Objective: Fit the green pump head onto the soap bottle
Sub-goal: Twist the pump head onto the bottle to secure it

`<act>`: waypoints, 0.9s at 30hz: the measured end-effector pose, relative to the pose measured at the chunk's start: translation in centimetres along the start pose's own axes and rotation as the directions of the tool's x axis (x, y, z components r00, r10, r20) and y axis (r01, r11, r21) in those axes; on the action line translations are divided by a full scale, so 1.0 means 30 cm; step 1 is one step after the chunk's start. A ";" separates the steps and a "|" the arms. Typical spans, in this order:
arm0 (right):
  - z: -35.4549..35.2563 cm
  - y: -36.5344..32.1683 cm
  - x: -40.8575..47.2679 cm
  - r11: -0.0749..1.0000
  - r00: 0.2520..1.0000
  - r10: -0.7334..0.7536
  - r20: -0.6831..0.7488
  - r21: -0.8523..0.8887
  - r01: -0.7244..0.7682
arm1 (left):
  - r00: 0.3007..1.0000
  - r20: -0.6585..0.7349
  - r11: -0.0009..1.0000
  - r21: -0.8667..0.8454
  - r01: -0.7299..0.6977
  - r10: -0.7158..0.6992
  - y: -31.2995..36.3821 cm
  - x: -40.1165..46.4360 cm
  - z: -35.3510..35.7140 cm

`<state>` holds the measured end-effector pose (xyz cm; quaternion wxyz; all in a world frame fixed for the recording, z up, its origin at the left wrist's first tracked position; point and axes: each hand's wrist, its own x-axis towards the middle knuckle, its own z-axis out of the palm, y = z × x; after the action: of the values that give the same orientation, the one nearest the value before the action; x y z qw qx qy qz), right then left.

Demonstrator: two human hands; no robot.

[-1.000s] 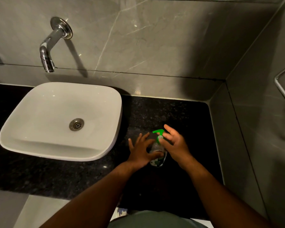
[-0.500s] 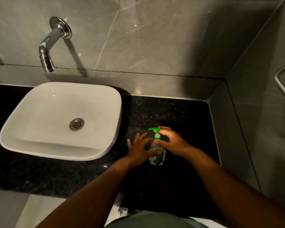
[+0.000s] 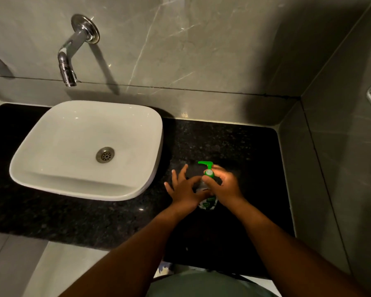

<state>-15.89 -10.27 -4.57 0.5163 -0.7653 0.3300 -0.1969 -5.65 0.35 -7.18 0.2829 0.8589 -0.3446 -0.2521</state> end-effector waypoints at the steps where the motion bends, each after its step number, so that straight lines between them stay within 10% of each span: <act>1: 0.014 0.002 -0.008 1.000 0.998 0.001 -0.066 -0.007 -0.002 | 1.000 -0.027 1.000 0.014 0.004 -0.004 0.008 -0.005 0.004; 10: 0.072 -0.007 -0.038 0.994 0.937 0.079 -0.340 -0.044 -0.100 | 0.986 -0.164 0.992 0.126 0.017 0.004 0.064 -0.031 0.010; 16: -0.014 -0.052 -0.047 0.992 0.992 0.021 -0.123 -0.125 -0.036 | 0.987 -0.160 0.985 -0.174 -0.002 -0.026 0.112 0.010 -0.041; 27: -0.227 -0.352 0.099 0.706 0.919 -0.002 0.395 -0.650 0.281 | 0.978 -0.111 0.984 -0.008 -0.179 0.177 0.034 0.069 -0.045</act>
<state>-15.00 -14.23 7.69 0.2259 -0.9486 0.2165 0.0474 -3.96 -1.36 -6.03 0.3306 0.8345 -0.4018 -0.1810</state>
